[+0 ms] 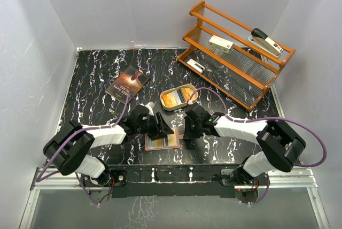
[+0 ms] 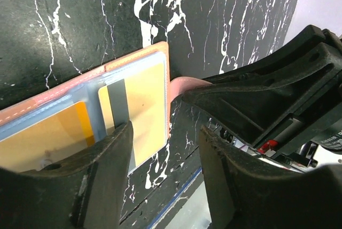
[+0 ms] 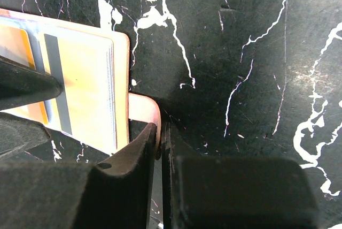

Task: Put the credit cards into the card holder
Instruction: Insert the credit card into the card holder, then close the card holder at the center of the board.

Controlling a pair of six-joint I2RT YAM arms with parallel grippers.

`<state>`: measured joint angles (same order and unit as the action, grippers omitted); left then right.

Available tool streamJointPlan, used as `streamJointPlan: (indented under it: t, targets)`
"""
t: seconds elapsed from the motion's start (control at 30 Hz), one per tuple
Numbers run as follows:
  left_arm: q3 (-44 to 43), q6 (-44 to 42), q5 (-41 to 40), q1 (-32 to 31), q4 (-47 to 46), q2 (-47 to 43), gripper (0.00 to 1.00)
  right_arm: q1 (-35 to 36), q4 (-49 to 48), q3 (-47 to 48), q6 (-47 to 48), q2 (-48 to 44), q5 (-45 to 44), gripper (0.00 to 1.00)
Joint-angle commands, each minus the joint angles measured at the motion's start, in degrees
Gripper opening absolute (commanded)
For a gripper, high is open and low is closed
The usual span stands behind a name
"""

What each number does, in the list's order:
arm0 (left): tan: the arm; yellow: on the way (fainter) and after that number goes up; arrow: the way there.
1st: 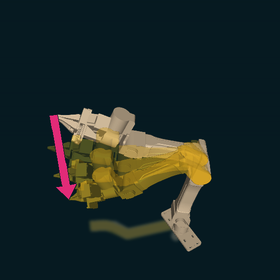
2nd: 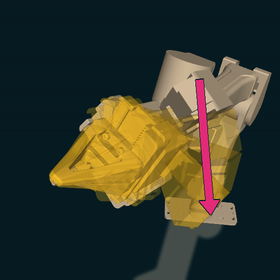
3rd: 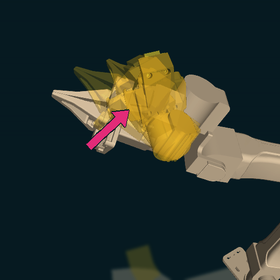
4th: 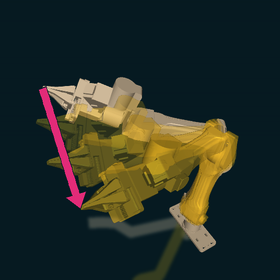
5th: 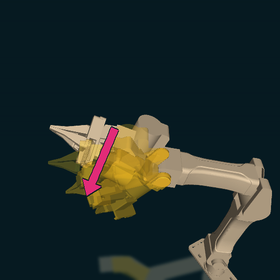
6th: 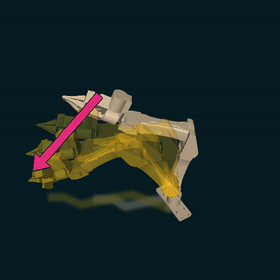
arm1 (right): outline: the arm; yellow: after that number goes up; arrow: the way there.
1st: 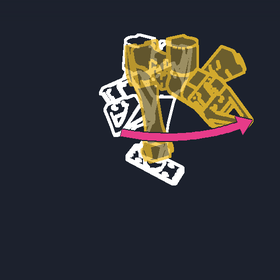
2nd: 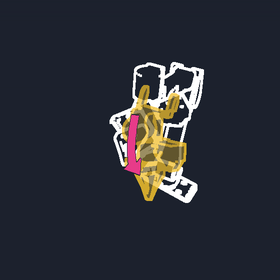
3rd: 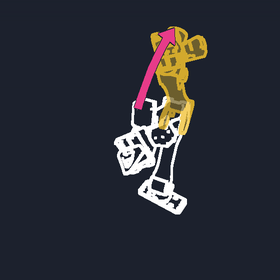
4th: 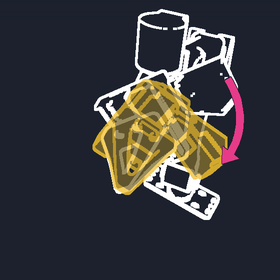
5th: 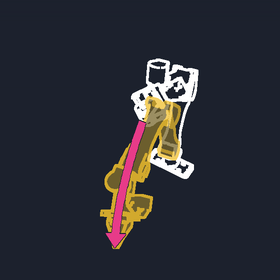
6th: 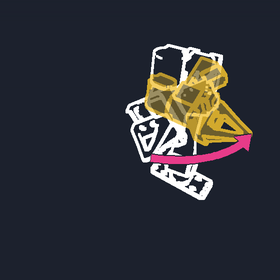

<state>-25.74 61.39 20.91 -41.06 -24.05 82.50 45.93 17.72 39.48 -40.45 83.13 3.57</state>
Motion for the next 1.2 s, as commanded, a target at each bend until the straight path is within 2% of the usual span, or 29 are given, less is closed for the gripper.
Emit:
streamJointPlan:
  t: [0.0, 0.23, 0.4, 0.73, 1.17]
  targets:
    - [-2.8, -3.1, -2.2, -0.2, 7.7, -4.6, 0.53, 0.5, -0.2, -0.3, 0.9, -0.6, -2.9, 0.05]
    - [-6.6, -9.7, -9.6, 0.0, 24.8, -11.4, 0.65, 0.4, -0.1, -0.1, 1.1, -0.7, -2.6, 0.05]
    - [-8.8, -12.0, -13.9, 0.2, 32.4, -13.6, 0.72, 0.4, -0.1, -0.2, 1.2, -1.1, -2.6, 0.05]
    - [-7.5, -12.7, -18.4, 1.8, 36.7, -14.0, 0.87, 0.5, 0.0, 0.0, 1.2, -0.7, -2.3, 0.05]
    - [-5.6, -11.7, -19.9, 2.5, 36.7, -13.1, 0.89, 0.5, -0.5, -0.2, 1.2, -0.4, -1.9, 0.05]
